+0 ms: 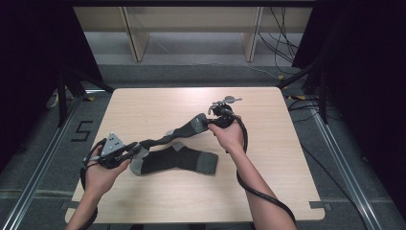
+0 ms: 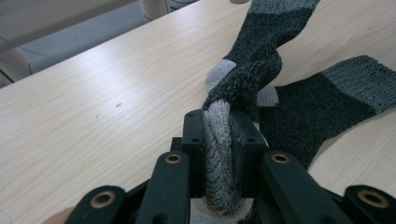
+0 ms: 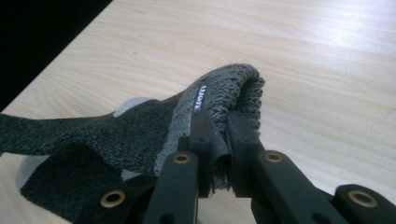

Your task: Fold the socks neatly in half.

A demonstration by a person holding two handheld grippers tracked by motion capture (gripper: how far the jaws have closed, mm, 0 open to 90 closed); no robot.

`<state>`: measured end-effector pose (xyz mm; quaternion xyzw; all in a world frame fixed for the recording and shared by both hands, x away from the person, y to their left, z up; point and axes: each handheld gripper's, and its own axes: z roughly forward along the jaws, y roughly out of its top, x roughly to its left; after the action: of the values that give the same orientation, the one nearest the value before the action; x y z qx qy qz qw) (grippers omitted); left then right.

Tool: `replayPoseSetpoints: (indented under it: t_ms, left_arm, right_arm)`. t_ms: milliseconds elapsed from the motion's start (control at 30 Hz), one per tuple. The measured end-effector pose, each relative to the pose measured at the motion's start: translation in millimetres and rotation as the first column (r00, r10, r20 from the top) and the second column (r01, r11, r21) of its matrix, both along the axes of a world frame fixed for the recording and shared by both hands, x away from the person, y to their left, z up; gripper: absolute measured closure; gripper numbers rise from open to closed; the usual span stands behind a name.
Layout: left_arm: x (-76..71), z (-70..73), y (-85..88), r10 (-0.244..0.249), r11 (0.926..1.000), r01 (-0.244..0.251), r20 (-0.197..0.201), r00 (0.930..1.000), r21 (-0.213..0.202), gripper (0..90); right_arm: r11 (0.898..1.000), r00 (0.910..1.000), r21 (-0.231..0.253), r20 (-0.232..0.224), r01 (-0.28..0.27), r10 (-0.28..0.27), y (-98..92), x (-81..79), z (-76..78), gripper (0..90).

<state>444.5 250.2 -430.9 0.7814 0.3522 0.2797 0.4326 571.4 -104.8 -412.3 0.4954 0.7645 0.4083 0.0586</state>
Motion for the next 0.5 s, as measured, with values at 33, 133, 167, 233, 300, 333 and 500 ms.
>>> replayPoseSetpoints:
  t_ms: [33,133,167,233,300,333,500]
  left_arm:
    - [2.6,1.9,2.8,-0.008,0.9999,0.008,0.01,0.9999,-0.009,77.9]
    - [4.5,3.5,4.6,-0.003,1.0,0.003,0.007,1.0,-0.008,77.9]
    - [6.4,3.8,4.9,-0.008,0.9999,0.008,0.014,0.9999,-0.015,77.9]
    - [7.1,6.8,5.0,-0.008,1.0,0.008,0.014,0.9999,0.003,77.9]
    - [7.8,8.0,3.1,-0.021,0.9998,0.021,0.015,0.9997,0.0,77.9]
    - [9.0,7.9,2.6,-0.032,0.9995,0.032,0.017,0.9993,-0.001,77.9]
    - [9.7,10.0,0.0,-0.047,0.9988,0.047,0.011,0.9988,0.016,77.9]
  right_arm:
    - [1.0,0.9997,0.015,0.022,-0.014,0.013,-3.0,-3.9,2.6,83.2]
    - [0.999,0.9994,0.023,0.025,-0.023,0.022,-5.9,-8.5,6.4,83.2]
    - [0.999,0.9995,0.035,0.018,-0.027,0.026,-7.3,-11.0,8.3,83.2]
    - [0.998,0.9999,0.057,-0.006,-0.008,0.008,-8.2,-17.8,12.5,83.2]
    - [0.997,1.0,0.073,-0.005,-0.004,0.004,-12.2,-23.9,15.4,83.1]
    - [0.998,0.9993,0.066,0.03,-0.024,0.022,-16.0,-24.1,14.6,83.0]
    - [0.998,1.0,0.069,0.003,-0.01,0.01,-24.7,-37.4,12.2,83.0]
